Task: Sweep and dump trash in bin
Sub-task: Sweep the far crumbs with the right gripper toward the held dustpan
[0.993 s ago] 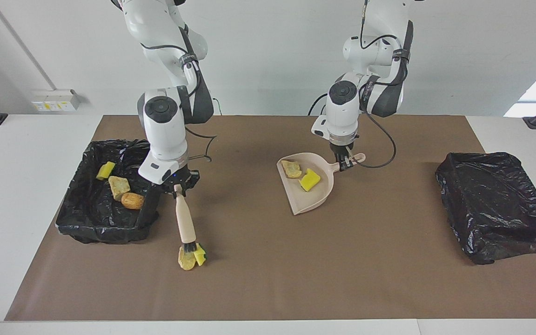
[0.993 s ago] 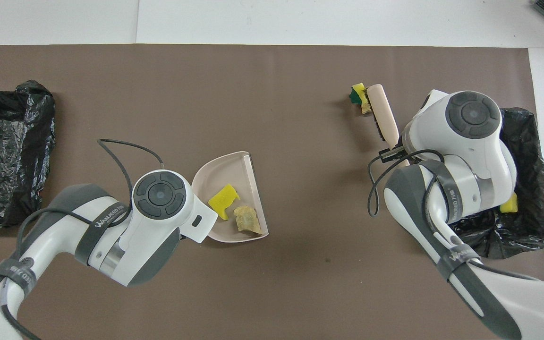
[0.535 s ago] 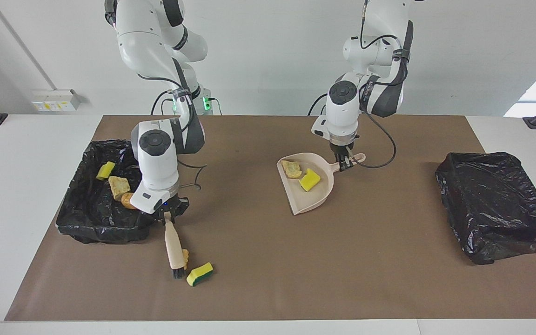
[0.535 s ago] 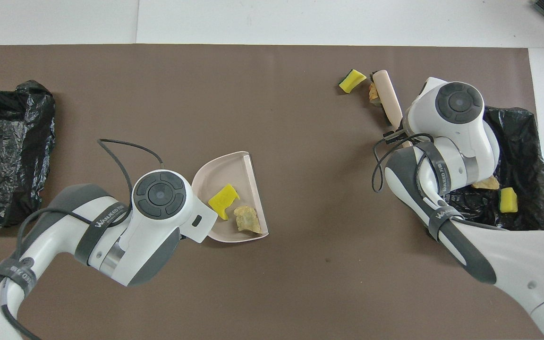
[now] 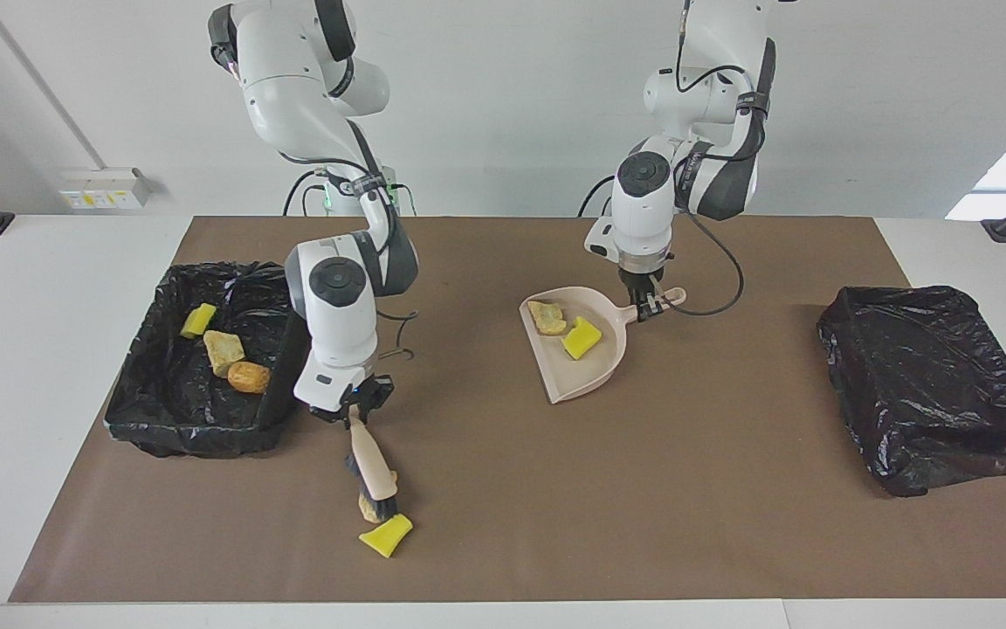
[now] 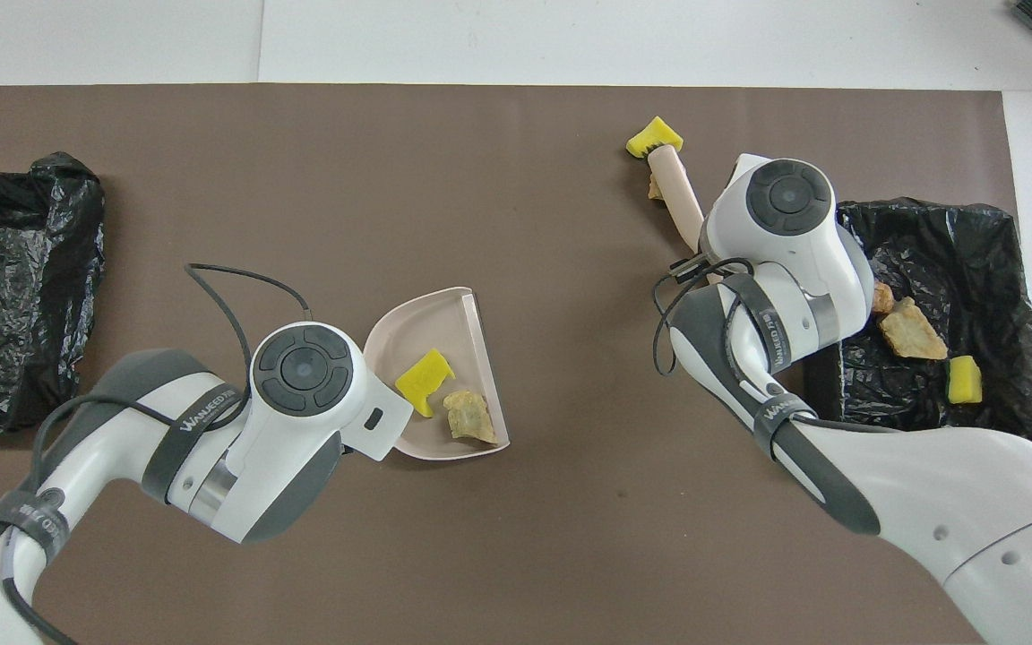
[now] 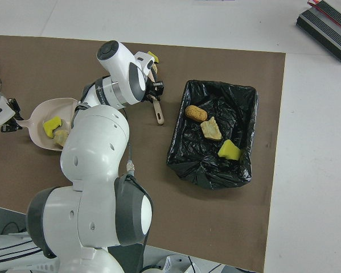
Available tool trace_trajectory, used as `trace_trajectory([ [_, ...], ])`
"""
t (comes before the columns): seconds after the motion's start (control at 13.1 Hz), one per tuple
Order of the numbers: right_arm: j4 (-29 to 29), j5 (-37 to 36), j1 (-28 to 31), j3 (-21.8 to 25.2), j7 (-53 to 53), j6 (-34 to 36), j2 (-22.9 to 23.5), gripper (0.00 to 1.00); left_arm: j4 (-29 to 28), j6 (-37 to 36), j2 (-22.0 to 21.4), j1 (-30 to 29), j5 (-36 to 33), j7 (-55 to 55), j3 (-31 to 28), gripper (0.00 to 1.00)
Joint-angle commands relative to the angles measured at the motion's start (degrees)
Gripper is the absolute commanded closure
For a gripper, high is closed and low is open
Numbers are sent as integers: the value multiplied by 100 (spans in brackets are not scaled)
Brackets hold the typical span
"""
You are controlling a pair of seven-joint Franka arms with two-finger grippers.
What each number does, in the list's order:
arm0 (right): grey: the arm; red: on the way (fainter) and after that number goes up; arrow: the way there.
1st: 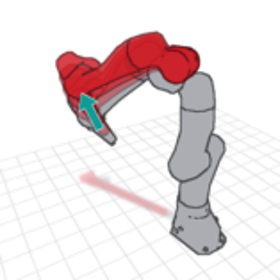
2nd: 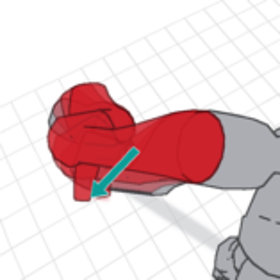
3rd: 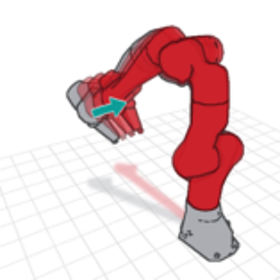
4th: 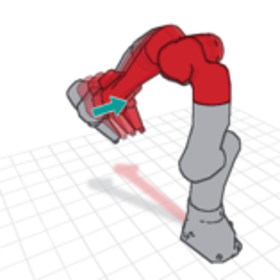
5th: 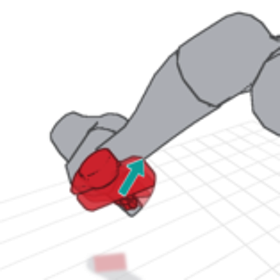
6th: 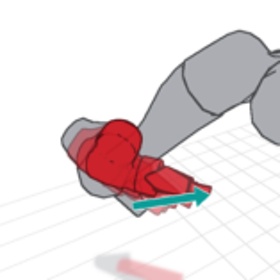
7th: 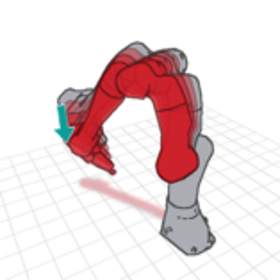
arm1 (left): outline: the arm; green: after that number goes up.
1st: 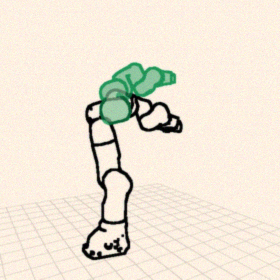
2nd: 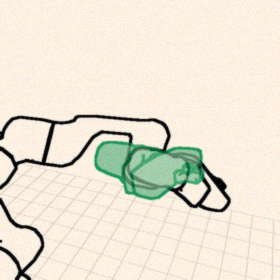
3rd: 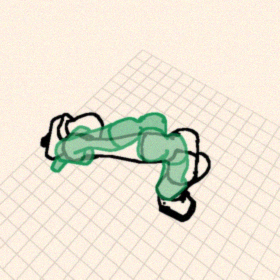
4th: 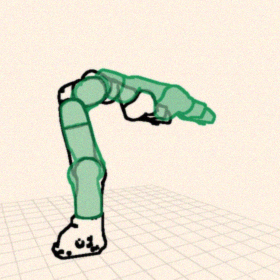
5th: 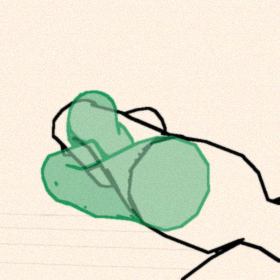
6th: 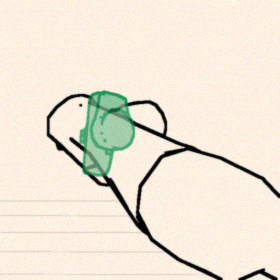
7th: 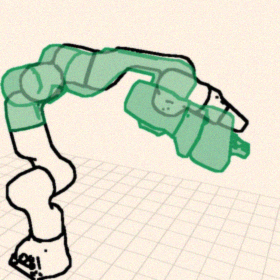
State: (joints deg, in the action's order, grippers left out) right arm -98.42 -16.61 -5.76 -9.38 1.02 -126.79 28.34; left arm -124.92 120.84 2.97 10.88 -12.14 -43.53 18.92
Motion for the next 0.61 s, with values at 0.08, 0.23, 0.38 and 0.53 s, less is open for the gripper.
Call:
trace_trajectory([
  [0.08,130,333,-311,-90,-207,916,-240,100,-155,150,-78,-42,-52,73,15,100],
  [0.23,619,405,-294,-99,-190,1462,-338,100,-155,159,-78,-42,-52,73,15,100],
  [0.38,920,142,-189,-72,124,1429,-225,100,-155,150,-78,-51,-52,82,15,100],
  [0.53,1078,-262,21,-55,424,1087,-5,100,-155,150,-78,-86,-52,82,15,100],
])
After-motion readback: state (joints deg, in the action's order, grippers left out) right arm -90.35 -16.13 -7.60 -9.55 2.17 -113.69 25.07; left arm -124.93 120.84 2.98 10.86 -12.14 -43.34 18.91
